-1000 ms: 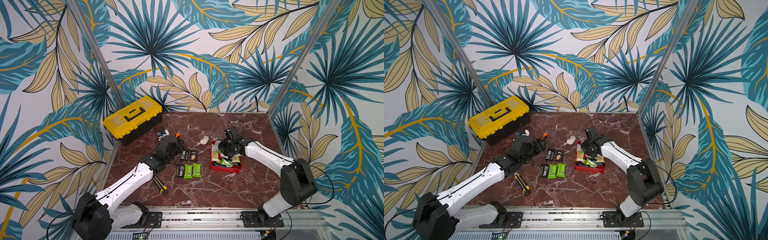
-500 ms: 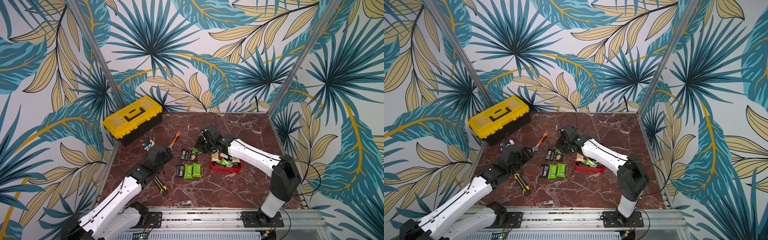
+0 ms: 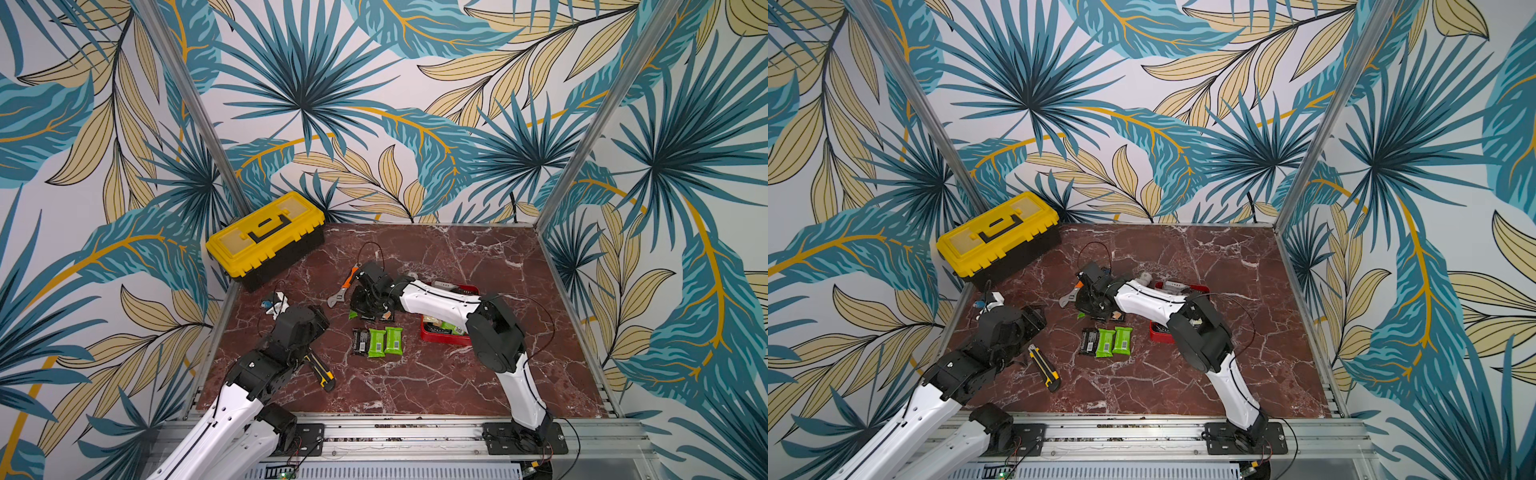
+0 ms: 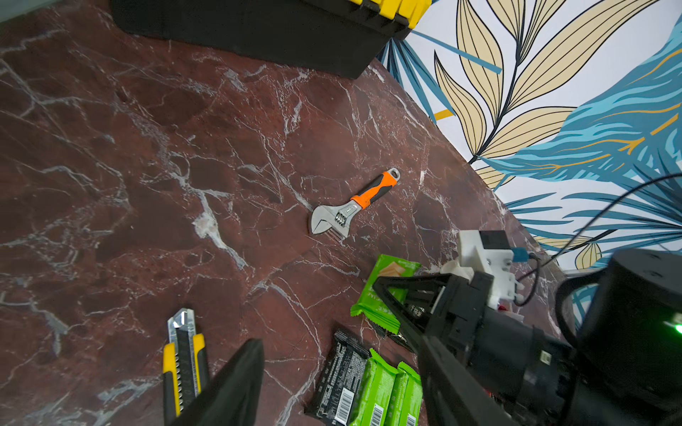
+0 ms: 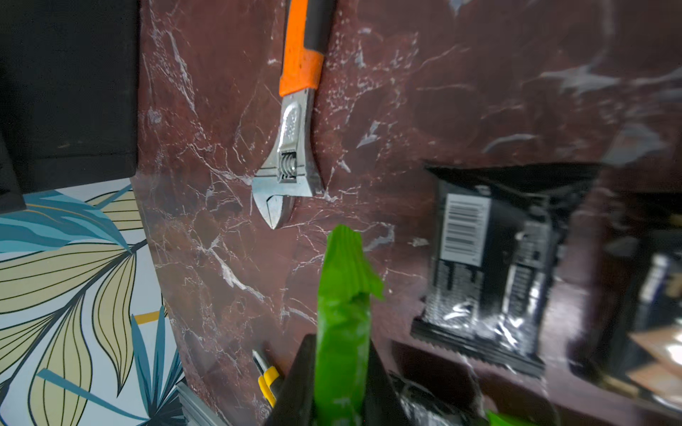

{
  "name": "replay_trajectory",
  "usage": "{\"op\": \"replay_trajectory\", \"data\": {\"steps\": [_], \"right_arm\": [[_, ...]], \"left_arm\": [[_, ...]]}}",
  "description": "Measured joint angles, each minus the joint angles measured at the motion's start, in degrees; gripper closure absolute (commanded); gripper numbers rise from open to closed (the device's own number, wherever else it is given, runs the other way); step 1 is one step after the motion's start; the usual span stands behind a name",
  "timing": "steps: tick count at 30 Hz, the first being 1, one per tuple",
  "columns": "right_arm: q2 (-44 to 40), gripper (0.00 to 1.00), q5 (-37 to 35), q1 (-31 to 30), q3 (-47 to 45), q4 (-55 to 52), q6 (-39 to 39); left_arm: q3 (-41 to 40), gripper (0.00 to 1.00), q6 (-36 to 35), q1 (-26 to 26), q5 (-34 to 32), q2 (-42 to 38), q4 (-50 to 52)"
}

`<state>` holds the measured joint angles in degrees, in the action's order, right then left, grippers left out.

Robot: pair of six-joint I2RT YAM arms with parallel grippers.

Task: Take the cookies out of the storage box
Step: Place the cookie at the center of the board.

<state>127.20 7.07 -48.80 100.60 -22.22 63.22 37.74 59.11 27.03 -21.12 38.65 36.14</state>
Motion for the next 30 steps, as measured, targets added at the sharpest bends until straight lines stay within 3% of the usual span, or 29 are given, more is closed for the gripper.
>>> {"op": "replay_trajectory", "data": {"steps": [8, 17, 23, 30], "right_arm": [[7.87, 0.77, 1.09, -0.22, 7.13, 0.35, 0.63], [7.65, 0.59, -0.46, -0.20, 5.95, -1.29, -0.52], [1.66, 0.57, -3.48, -0.04, 1.62, -4.33, -2.60], [-12.68, 0.57, -7.96, 0.15, -5.66, -6.93, -5.66]], "left_arm": [[0.00, 0.27, -2.14, -0.42, -0.98, -1.14, 1.09], [0.00, 0.27, -3.41, -0.63, -0.96, -1.14, 0.96], [0.00, 0.27, -4.92, -0.74, -0.11, -0.15, -0.72], [0.00, 0.27, -8.22, -0.85, 4.42, 3.30, -6.08]]}}
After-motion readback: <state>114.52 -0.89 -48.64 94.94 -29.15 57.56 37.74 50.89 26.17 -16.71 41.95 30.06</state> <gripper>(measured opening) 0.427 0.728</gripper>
